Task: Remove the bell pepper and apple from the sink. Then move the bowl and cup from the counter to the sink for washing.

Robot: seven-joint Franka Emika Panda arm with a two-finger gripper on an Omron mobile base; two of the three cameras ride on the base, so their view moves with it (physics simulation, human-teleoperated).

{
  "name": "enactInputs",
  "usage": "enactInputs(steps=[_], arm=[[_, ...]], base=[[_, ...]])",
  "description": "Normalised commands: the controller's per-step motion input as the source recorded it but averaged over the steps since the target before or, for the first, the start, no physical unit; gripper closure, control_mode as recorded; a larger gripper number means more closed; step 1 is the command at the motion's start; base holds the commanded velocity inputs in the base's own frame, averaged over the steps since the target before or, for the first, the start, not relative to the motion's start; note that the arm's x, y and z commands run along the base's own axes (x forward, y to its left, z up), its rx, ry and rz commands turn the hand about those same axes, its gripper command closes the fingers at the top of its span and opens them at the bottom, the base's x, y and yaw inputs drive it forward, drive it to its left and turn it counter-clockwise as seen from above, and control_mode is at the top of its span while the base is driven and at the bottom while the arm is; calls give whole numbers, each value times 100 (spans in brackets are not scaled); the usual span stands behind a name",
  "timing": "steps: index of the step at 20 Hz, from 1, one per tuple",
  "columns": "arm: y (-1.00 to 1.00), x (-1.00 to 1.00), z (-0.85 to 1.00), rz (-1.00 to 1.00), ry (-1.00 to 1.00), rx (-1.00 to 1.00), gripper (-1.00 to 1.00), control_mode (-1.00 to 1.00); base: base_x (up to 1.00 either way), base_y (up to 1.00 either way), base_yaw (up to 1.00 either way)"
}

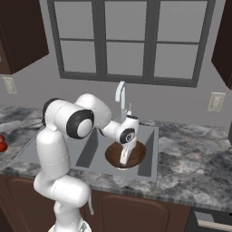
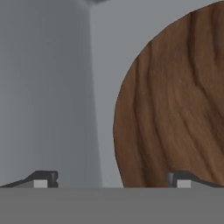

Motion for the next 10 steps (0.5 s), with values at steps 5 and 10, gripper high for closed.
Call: enactInputs(steps=[5, 10], arm=[[0, -12, 37, -7, 0, 0, -100, -100], [0, -10, 38, -15, 0, 0, -100, -100]], base=[[0, 0, 0], [0, 0, 0]])
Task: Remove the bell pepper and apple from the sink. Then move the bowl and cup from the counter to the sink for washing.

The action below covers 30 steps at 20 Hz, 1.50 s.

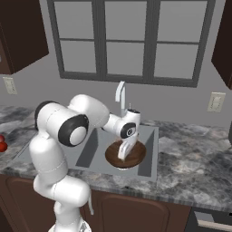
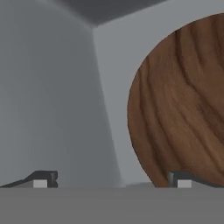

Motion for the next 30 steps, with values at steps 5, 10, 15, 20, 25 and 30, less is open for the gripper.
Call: enactInputs(steps=[5, 10, 15, 20, 25, 30], arm=[[0, -10, 40, -18, 0, 0, -100, -100], [0, -13, 44, -16, 0, 0, -100, -100], [0, -15, 46, -15, 0, -6, -100, -100], [0, -16, 43, -17, 0, -12, -100, -100], [0, -18, 39, -19, 0, -13, -100, -100], [0, -21, 32, -18, 0, -12, -100, -100]], base=[[0, 0, 0], [0, 0, 0], [0, 0, 0], [0, 0, 0], [0, 0, 0], [0, 0, 0]])
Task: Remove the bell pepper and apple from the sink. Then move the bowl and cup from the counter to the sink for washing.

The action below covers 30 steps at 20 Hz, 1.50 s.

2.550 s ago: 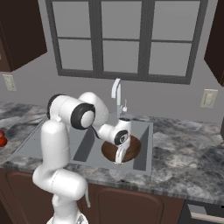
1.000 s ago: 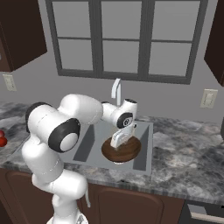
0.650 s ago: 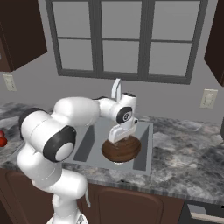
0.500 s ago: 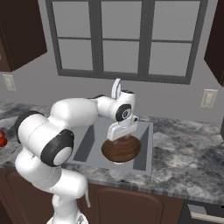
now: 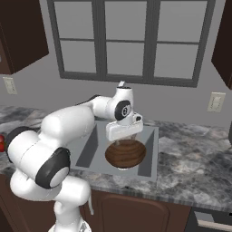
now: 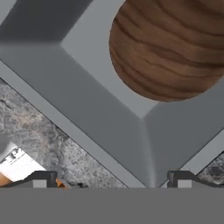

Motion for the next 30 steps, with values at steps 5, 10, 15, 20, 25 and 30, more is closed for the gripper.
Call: enactInputs(steps=[5, 10, 15, 20, 25, 30], arm=[[0, -22, 28, -20, 0, -9, -100, -100], [-3, -14, 29, -18, 0, -7, -100, -100], [-2, -12, 26, -15, 1, -1, -100, -100], [-7, -10, 15, -9, 0, 0, -100, -100], [-7, -10, 11, -9, -1, 0, -100, -100], [-6, -11, 9, -10, -5, 0, -100, -100]], base=[[0, 0, 0], [0, 0, 0], [0, 0, 0], [0, 0, 0], [0, 0, 0], [0, 0, 0]])
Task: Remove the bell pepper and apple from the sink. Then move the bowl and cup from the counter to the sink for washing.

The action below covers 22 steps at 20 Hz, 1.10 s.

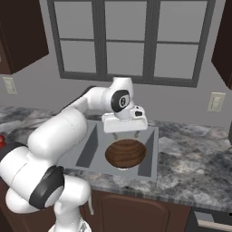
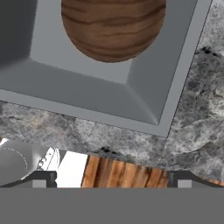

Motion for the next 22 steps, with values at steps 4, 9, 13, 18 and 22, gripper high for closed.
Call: enactInputs(steps=[4, 9, 13, 18, 22], arm=[[-6, -8, 8, -8, -11, 0, -100, -100], [-13, -8, 6, -5, -15, 0, -100, -100], [-16, -9, 5, -5, -16, 0, -100, -100], [-16, -2, 7, -9, -8, -3, -100, -100], [-20, 0, 11, -11, 0, -10, -100, -100]], base=[[0, 0, 0], [0, 0, 0], [0, 0, 0], [0, 0, 0], [0, 0, 0]])
